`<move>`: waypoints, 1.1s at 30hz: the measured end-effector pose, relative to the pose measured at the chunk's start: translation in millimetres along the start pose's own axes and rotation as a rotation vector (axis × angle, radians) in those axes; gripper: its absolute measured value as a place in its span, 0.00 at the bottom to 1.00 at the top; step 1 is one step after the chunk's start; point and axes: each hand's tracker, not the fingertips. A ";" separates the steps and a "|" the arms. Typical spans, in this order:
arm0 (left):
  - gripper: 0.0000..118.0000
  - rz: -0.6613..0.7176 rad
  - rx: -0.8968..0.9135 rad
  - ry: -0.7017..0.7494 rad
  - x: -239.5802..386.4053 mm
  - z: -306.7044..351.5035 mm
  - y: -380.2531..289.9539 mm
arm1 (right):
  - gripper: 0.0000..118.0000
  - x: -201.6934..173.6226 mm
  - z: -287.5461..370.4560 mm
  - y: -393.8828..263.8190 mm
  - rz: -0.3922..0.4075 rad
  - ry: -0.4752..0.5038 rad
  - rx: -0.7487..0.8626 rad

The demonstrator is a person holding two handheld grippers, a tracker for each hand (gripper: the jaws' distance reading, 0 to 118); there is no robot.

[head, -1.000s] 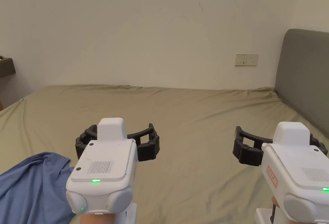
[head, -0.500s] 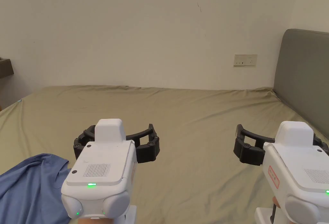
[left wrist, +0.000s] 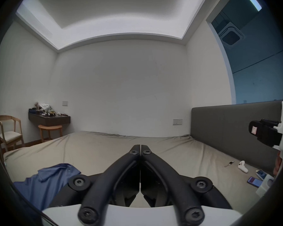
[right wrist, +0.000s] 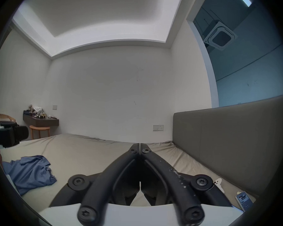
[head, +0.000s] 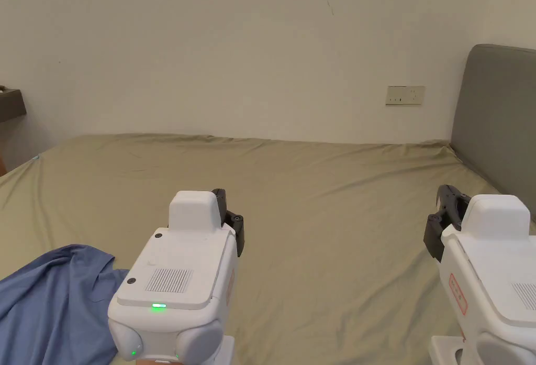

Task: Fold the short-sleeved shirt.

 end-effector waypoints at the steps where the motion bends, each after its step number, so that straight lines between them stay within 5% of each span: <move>1: 0.00 0.004 0.000 0.004 -4.0 0.3 0.9 | 0.01 -3.6 -1.3 0.6 0.004 0.019 0.000; 7: 0.00 -0.024 0.012 0.156 -67.2 20.3 13.4 | 0.01 -70.1 -21.1 4.2 0.011 0.191 0.011; 12: 0.00 -0.049 -0.021 0.383 -146.1 50.9 14.4 | 0.01 -151.0 -26.2 3.8 -0.002 0.431 0.012; 17: 0.00 -0.018 -0.097 0.486 -198.9 63.9 -3.6 | 0.01 -196.8 -29.1 -3.4 0.015 0.510 0.008; 22: 0.00 0.081 -0.216 0.433 -222.0 45.7 -34.9 | 0.01 -210.6 -44.5 -19.3 0.036 0.529 -0.043; 23: 0.05 0.109 -0.252 0.430 -227.0 38.3 -43.4 | 0.01 -210.4 -47.1 -23.0 0.036 0.527 -0.057; 24: 0.22 0.121 -0.316 0.436 -232.5 28.1 -52.6 | 0.01 -210.6 -51.2 -27.2 0.034 0.525 -0.073; 27: 1.00 0.156 -0.569 0.402 -249.7 -9.2 -88.0 | 0.01 -211.6 -63.0 -39.7 0.031 0.514 -0.115; 33: 0.95 0.208 -0.830 0.407 -268.4 -72.9 -157.0 | 0.01 -218.3 -88.0 -65.6 0.053 0.505 -0.183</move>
